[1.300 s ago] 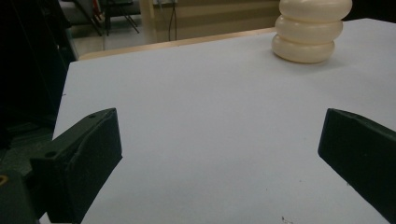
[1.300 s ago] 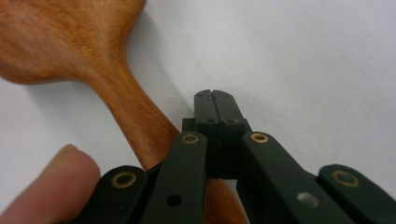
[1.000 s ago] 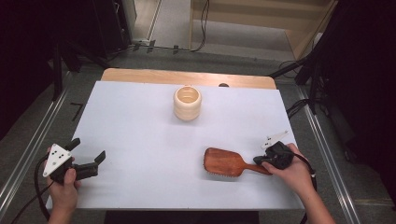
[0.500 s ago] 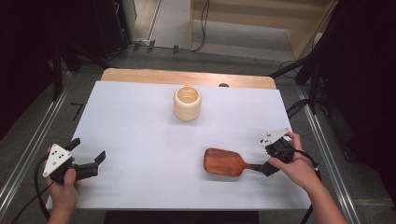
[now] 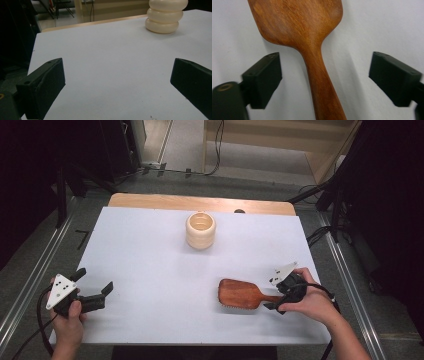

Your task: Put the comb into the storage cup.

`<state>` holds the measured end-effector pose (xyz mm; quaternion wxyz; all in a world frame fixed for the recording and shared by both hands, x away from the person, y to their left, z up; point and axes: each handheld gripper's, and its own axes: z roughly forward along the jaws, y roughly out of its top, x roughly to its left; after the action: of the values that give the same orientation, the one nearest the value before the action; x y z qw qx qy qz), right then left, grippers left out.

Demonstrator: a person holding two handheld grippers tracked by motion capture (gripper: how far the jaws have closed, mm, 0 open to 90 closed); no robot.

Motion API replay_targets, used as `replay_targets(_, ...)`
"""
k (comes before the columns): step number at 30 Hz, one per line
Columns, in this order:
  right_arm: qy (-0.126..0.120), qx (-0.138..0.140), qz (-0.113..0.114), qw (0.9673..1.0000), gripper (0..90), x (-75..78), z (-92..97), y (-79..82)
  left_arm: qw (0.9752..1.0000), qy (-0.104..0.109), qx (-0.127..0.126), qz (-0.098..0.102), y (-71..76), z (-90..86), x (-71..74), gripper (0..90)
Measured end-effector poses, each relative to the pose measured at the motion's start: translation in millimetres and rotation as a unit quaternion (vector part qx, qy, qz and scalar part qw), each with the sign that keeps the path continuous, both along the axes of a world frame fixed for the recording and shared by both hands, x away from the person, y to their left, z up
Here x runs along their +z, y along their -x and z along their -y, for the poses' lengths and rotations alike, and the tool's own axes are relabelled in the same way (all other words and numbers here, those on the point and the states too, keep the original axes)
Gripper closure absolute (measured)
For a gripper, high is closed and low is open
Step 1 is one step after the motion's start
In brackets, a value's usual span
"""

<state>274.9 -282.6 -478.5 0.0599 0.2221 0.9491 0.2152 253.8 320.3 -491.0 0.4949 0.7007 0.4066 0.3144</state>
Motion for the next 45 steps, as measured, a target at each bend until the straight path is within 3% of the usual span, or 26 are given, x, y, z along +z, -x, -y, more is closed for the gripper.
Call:
replay_targets(8,0.019,0.021,0.0,0.9996,30.0,-6.2,-8.7,-0.6,1.0,0.0,0.0,0.0,0.0,0.0,0.0,0.0)
replay_targets(10,0.017,0.028,-0.014,0.9994,38.1,-8.8,-11.8,-0.8,1.0,0.0,0.0,0.0,-0.1,0.0,0.0,0.0)
replay_targets(16,0.016,0.045,-0.025,0.9986,49.2,-13.5,-15.0,-4.3,1.0,0.0,0.0,0.0,-0.2,-0.3,0.0,0.0)
replay_targets(17,0.018,0.034,-0.028,0.9989,50.1,-13.6,-15.8,-3.0,1.0,0.0,0.0,0.0,-0.2,-0.3,0.0,0.0)
replay_targets(23,0.018,0.036,-0.029,0.9988,59.3,-13.1,-15.6,-3.9,1.0,-0.002,0.0,-0.002,-0.2,-0.1,0.1,0.0)
replay_targets(25,0.012,0.054,-0.027,0.9981,67.4,-13.9,-16.2,-3.2,1.0,-0.002,0.0,-0.002,-0.2,0.0,0.0,0.0)
replay_targets(26,0.022,0.052,-0.027,0.9981,69.5,-12.4,-16.5,-1.6,1.0,-0.002,0.0,-0.002,-0.2,0.0,0.0,0.0)
replay_targets(32,-0.009,0.034,-0.033,0.9988,70.1,-15.3,-13.6,2.0,1.0,-0.002,0.001,-0.003,-0.4,0.2,-0.1,0.0)
replay_targets(34,-0.016,0.039,-0.024,0.9988,70.1,-16.3,-13.0,1.9,1.0,-0.002,0.001,-0.002,-0.4,0.2,0.0,0.0)
replay_targets(45,-0.058,-0.006,-0.004,0.9983,70.3,-21.3,-14.8,9.0,1.0,-0.001,0.001,-0.002,-0.3,0.5,0.0,0.0)
